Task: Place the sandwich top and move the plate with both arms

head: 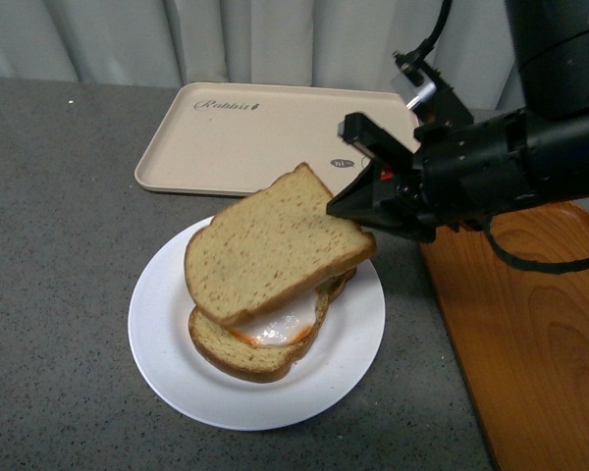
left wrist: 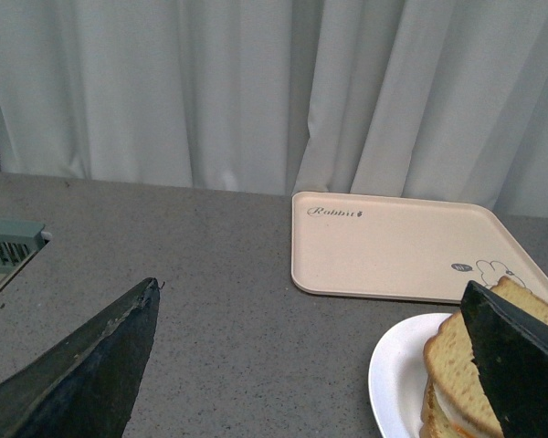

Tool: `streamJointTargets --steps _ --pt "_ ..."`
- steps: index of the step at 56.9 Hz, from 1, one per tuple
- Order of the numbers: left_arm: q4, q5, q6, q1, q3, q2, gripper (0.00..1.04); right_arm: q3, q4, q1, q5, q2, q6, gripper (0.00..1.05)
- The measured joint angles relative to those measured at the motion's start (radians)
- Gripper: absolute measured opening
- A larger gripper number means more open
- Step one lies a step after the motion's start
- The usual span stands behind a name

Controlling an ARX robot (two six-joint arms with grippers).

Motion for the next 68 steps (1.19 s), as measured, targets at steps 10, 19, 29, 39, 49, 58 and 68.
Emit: streamJointTargets --steps 10,19,29,39,49,58,68 --pt "0.000 0.000 0.000 0.000 0.000 0.000 0.98 -0.001 -0.014 0.022 0.023 0.021 -0.001 0.02" --pt "0.000 0.000 0.000 0.000 0.000 0.000 0.98 -0.022 -0.019 0.003 0.038 0.022 -0.007 0.02" --pt "0.000 0.000 0.000 0.000 0.000 0.000 0.98 -0.034 -0.045 -0.010 0.055 0.024 -0.037 0.02" --pt "0.000 0.000 0.000 0.000 0.000 0.000 0.98 -0.054 -0.053 -0.014 0.068 0.029 -0.053 0.23" --pt "0.000 0.000 0.000 0.000 0.000 0.000 0.98 -0.113 -0.005 -0.055 0.123 -0.024 -0.051 0.55" --pt "0.000 0.000 0.000 0.000 0.000 0.000 0.98 -0.216 0.043 -0.141 0.277 -0.183 -0.082 0.84" --pt "0.000 0.000 0.000 0.000 0.000 0.000 0.98 -0.407 0.128 -0.236 0.500 -0.300 -0.185 0.95"
